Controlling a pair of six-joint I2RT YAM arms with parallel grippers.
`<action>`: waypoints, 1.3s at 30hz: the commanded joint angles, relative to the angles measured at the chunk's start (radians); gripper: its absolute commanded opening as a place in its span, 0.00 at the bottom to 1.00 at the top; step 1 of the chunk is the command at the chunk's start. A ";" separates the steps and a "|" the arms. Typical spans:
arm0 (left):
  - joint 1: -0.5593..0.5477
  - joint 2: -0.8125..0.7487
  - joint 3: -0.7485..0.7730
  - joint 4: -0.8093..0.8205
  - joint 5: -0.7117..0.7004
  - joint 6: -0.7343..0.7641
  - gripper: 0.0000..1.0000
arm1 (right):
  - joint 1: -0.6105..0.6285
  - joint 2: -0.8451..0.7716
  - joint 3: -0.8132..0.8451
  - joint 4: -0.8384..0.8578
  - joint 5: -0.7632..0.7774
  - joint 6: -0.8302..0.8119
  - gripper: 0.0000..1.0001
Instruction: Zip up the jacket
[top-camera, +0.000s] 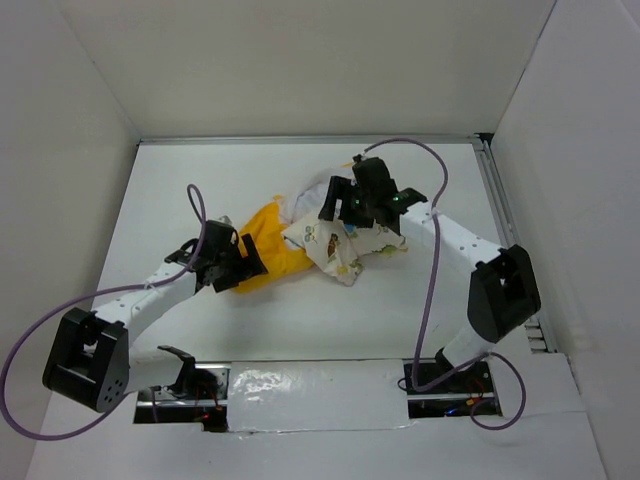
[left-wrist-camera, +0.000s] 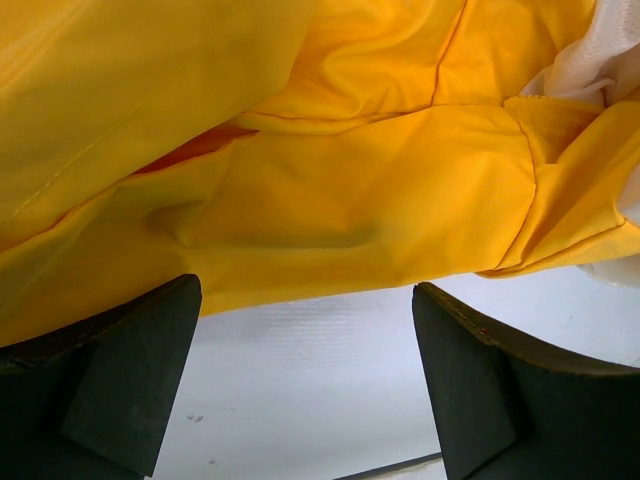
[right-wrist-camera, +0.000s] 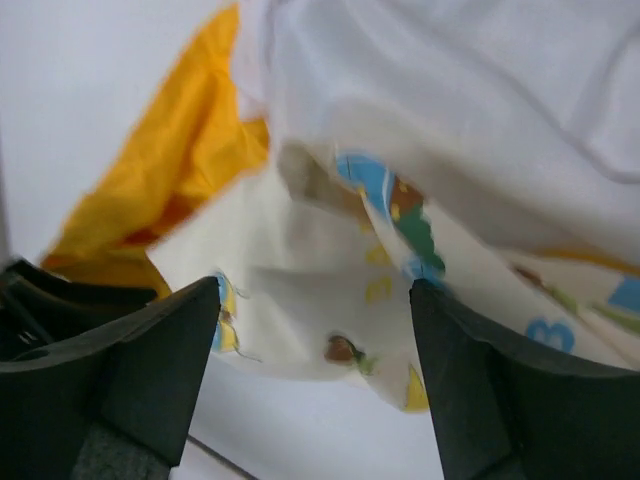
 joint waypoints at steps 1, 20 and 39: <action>-0.006 -0.021 -0.005 -0.002 -0.018 -0.017 0.99 | 0.087 -0.176 -0.099 -0.038 0.183 -0.096 0.85; 0.046 0.076 0.014 0.033 -0.032 -0.040 0.99 | 0.302 -0.007 -0.192 -0.070 0.529 -0.149 0.90; 0.197 0.579 0.439 0.088 0.020 -0.011 0.99 | 0.690 0.028 -0.083 0.115 -0.526 -0.256 0.45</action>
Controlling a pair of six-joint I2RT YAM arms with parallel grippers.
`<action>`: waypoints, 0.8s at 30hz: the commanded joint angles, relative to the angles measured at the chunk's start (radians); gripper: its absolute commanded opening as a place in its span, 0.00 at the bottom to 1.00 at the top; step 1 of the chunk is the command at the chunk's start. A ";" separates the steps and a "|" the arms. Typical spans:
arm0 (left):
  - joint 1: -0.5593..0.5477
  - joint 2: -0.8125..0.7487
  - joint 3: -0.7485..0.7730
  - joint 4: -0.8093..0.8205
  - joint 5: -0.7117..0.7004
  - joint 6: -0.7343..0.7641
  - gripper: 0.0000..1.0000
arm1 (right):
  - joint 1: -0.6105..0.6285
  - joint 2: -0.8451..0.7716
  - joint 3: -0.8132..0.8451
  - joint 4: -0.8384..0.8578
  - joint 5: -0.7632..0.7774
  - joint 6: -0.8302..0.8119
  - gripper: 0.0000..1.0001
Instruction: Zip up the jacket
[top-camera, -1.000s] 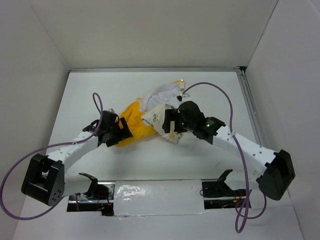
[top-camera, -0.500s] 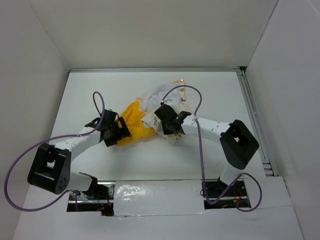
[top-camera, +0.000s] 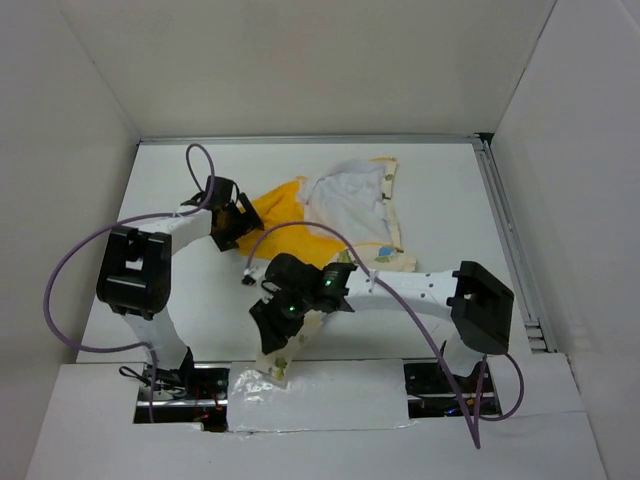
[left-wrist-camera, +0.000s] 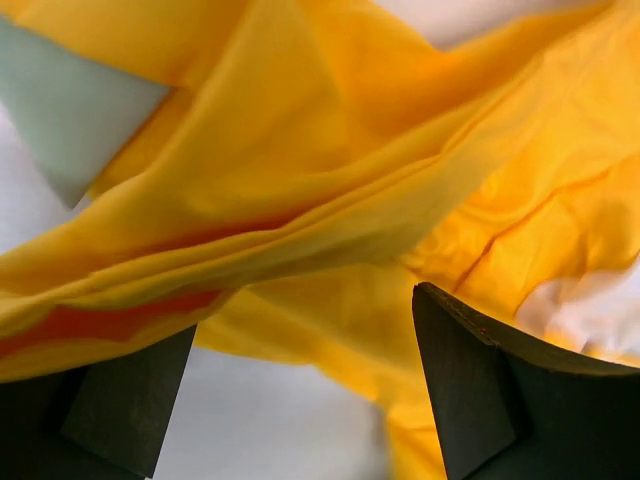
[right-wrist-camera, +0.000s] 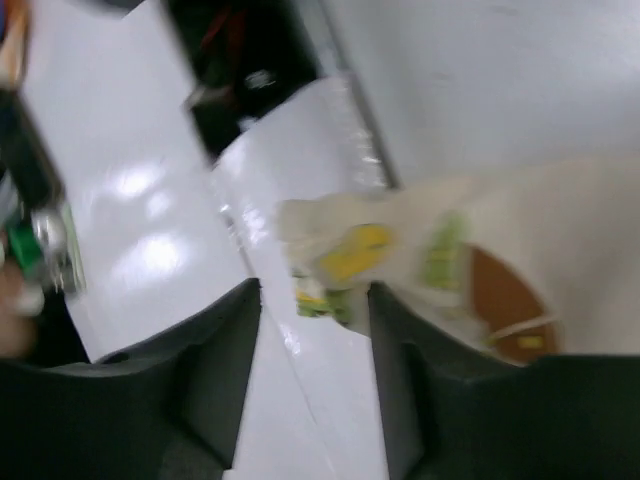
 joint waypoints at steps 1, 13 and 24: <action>0.042 0.089 0.119 0.008 0.012 0.015 0.99 | 0.046 0.049 0.118 0.095 -0.298 -0.071 0.59; 0.043 -0.111 0.133 -0.066 0.023 0.089 0.99 | -0.268 -0.299 -0.044 0.037 0.320 0.151 1.00; -0.352 -0.320 -0.145 0.036 0.159 0.075 0.99 | -0.612 -0.157 -0.171 -0.093 0.564 0.257 1.00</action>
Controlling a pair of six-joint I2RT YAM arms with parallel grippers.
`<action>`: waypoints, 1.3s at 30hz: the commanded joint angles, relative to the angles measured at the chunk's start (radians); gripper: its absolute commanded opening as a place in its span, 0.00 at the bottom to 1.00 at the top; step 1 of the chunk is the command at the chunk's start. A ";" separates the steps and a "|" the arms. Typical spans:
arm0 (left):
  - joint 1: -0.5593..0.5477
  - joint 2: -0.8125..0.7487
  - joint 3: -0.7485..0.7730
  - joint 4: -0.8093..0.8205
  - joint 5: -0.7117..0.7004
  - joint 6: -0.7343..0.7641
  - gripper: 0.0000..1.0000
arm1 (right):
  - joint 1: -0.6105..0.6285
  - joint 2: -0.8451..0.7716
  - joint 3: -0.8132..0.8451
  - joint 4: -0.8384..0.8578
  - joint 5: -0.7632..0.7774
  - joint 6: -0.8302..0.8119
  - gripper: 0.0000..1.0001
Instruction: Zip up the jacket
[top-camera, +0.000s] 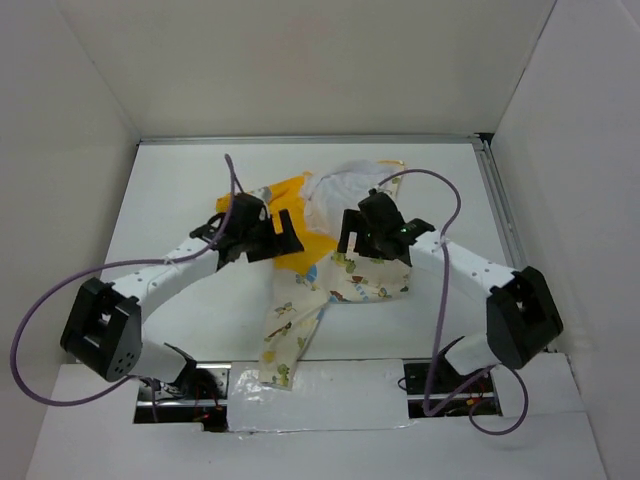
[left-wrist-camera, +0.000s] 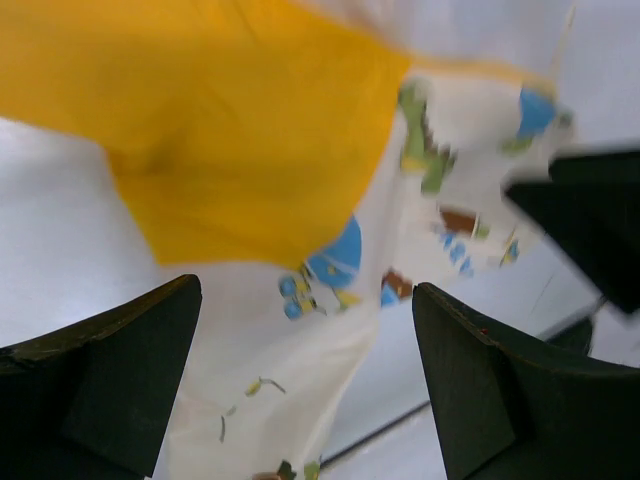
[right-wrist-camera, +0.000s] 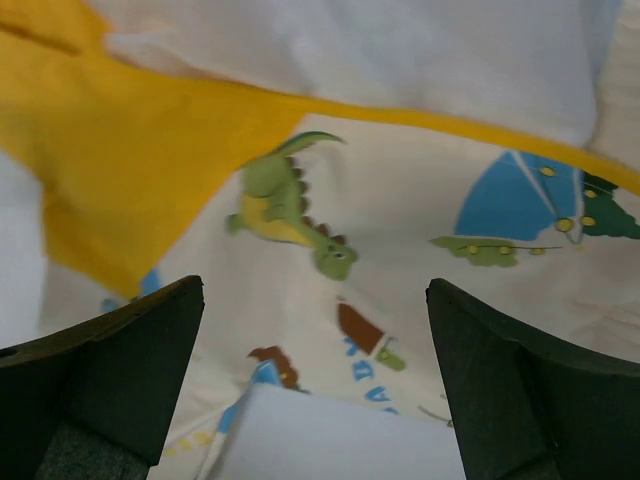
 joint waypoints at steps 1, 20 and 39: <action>-0.107 0.032 -0.060 0.043 0.074 -0.019 0.99 | -0.060 0.086 -0.010 -0.068 0.098 0.062 1.00; 0.001 0.666 0.410 -0.239 -0.124 -0.102 0.99 | 0.297 0.037 -0.222 0.082 -0.168 0.138 1.00; 0.233 0.482 0.475 -0.138 0.037 0.128 0.99 | 0.376 0.016 0.045 0.154 -0.203 -0.016 1.00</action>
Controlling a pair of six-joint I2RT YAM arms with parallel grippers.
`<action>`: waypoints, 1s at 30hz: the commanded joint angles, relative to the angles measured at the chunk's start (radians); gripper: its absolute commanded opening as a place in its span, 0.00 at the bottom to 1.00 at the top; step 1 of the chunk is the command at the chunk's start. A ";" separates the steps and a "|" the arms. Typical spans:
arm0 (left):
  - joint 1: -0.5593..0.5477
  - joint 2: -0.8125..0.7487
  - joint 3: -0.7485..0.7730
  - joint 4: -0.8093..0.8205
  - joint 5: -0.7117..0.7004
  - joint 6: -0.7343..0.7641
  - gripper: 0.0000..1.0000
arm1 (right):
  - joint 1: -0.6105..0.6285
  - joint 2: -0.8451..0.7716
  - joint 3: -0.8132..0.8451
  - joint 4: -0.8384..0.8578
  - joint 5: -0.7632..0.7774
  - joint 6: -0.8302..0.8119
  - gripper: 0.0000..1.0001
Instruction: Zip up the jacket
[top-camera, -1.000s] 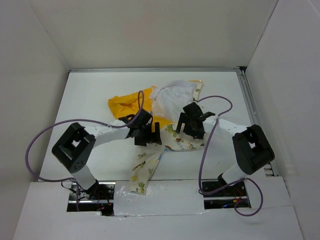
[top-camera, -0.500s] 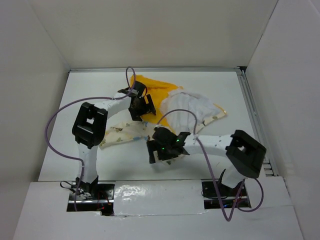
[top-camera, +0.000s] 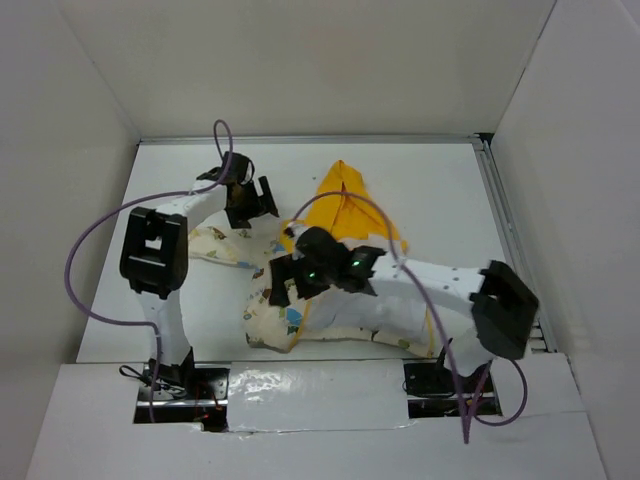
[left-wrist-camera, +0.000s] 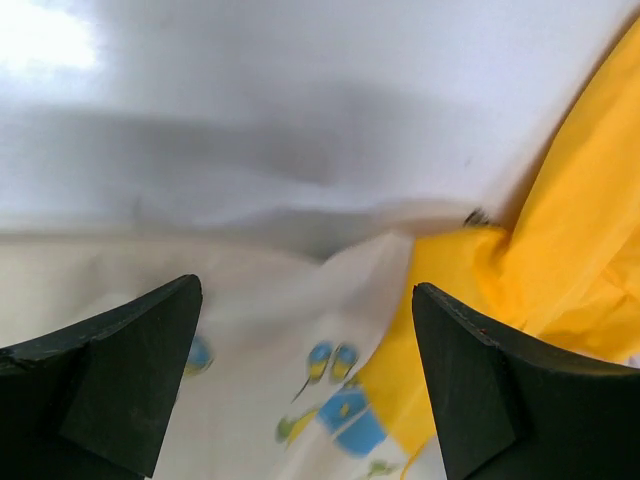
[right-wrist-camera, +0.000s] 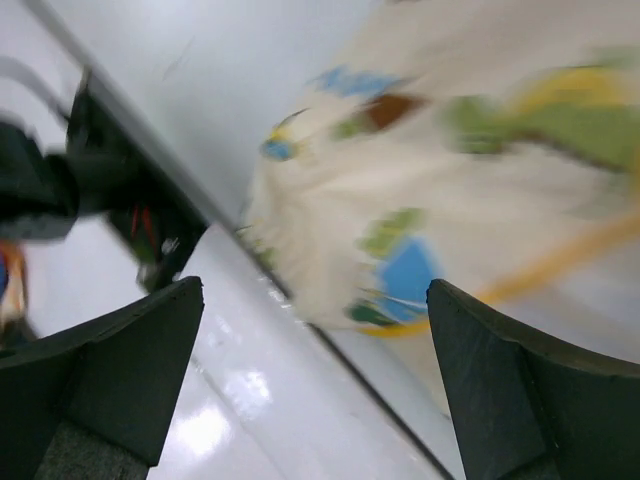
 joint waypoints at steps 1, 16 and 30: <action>0.012 -0.156 -0.119 0.072 0.049 0.022 0.99 | -0.137 -0.251 -0.109 -0.060 0.185 0.040 1.00; -0.169 -0.459 -0.528 0.267 0.098 -0.003 0.99 | -0.855 -0.531 -0.477 -0.264 0.328 0.177 1.00; -0.166 -0.268 -0.527 0.302 0.107 -0.026 0.99 | -0.923 -0.416 -0.517 -0.235 0.256 0.130 0.61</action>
